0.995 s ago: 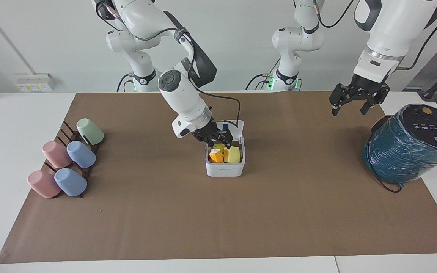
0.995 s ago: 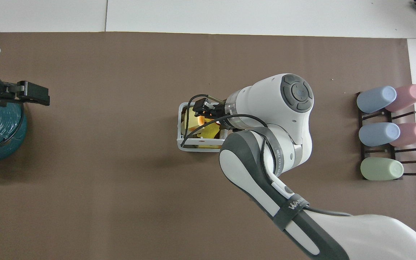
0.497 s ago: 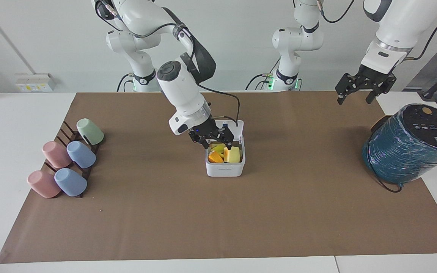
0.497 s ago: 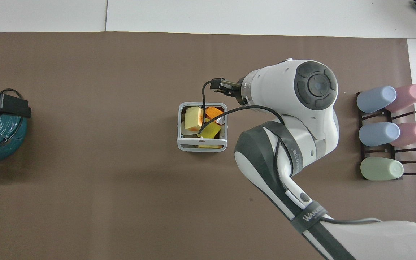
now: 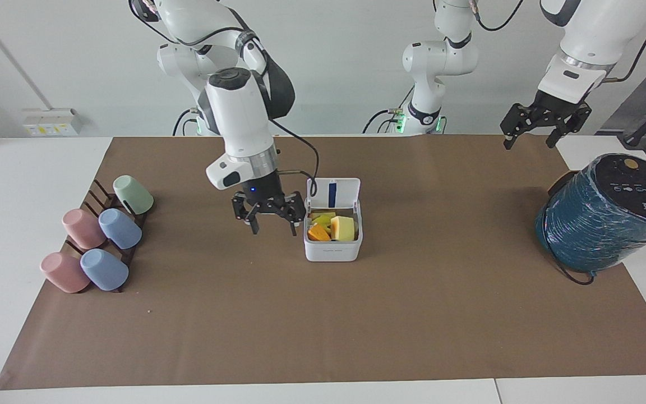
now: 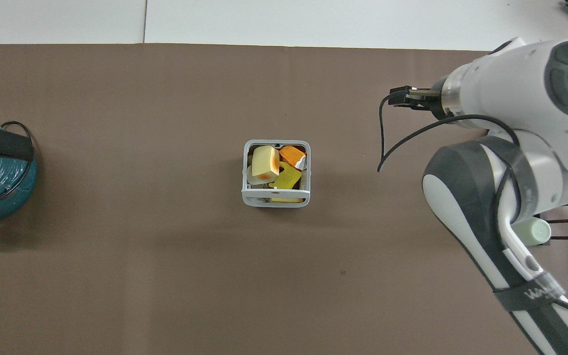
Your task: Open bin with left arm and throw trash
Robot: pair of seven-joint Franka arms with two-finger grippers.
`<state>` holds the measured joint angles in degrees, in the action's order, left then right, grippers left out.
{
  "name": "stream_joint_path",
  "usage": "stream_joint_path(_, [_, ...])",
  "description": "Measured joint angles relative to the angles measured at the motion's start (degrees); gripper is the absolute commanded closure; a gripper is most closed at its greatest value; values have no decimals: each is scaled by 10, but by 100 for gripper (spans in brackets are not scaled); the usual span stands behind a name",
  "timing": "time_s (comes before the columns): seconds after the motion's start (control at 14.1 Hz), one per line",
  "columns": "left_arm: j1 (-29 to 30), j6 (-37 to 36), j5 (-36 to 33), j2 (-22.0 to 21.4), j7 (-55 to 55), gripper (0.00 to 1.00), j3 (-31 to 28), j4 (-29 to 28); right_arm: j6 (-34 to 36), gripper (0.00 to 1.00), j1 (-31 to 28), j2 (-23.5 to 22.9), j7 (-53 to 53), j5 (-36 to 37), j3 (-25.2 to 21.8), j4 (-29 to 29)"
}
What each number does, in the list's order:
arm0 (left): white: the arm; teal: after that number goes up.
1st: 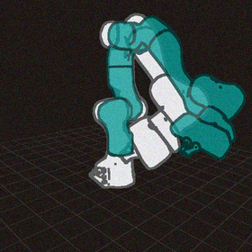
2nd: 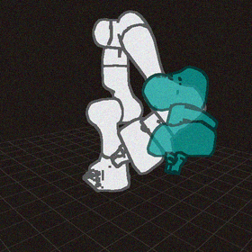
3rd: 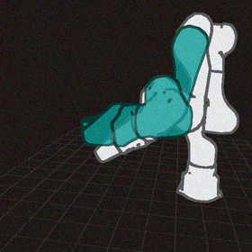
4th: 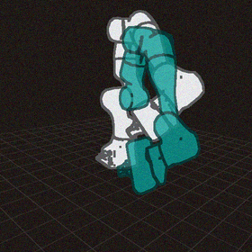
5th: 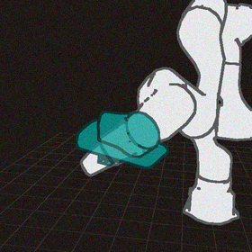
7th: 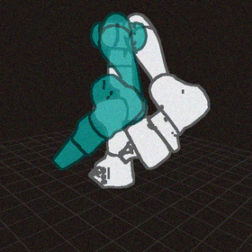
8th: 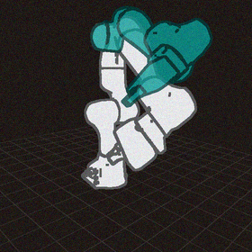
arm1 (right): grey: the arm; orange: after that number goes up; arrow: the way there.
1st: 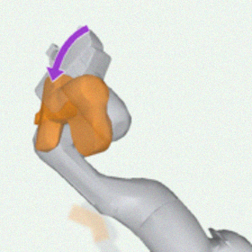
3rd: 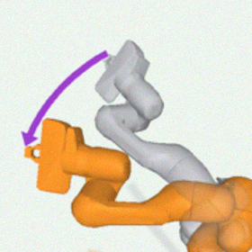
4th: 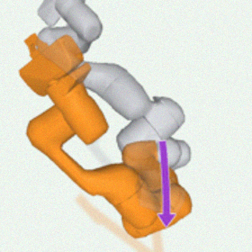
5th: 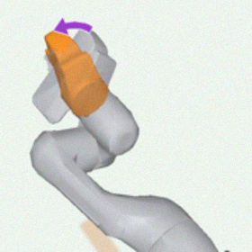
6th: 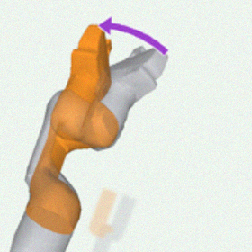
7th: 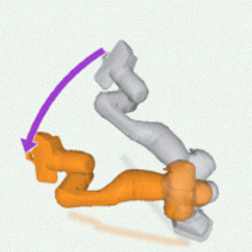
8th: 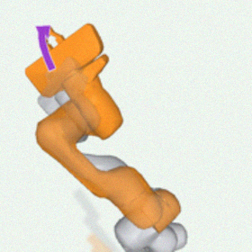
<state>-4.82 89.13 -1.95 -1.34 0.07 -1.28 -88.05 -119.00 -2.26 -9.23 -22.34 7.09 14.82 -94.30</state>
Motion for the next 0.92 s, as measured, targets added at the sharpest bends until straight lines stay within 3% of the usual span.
stream_joint_path(0.36, [0, 0, 0, 0, 0, 0, 0, 0, 145, 0, -46, 80, 54, -19, -6, 10])
stream_joint_path(0.71, [0, 0, 0, 0, 0, 0, 0, -1, 264, 0, 29, 127, 126, -38, -151, 32])
stream_joint_path(0.92, [0, 0, 0, 0, 0, 0, 0, -1, 283, 0, 44, 132, 132, -47, -169, 25])
